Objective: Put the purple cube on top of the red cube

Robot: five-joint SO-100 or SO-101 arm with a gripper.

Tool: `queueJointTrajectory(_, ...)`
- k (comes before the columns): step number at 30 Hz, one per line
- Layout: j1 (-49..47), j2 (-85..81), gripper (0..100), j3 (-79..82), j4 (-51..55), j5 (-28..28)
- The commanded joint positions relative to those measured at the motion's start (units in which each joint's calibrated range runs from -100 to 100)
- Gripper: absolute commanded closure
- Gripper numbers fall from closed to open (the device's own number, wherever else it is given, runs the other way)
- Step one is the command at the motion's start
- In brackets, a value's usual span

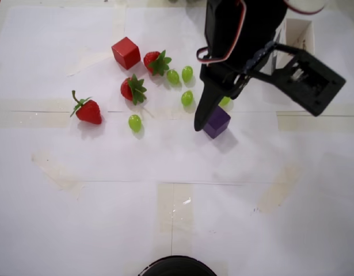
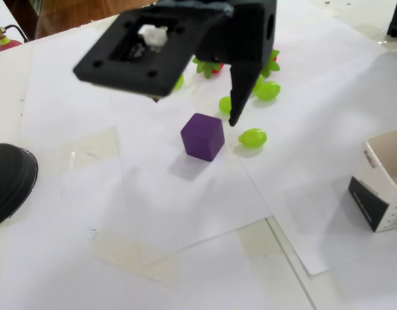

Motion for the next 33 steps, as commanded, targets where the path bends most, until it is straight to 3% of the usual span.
queueJointTrajectory(1,0.6,0.3,65,-1.4,-2.4,-0.3)
queueJointTrajectory(33,2.2,2.9,78,6.3,-8.9,0.1)
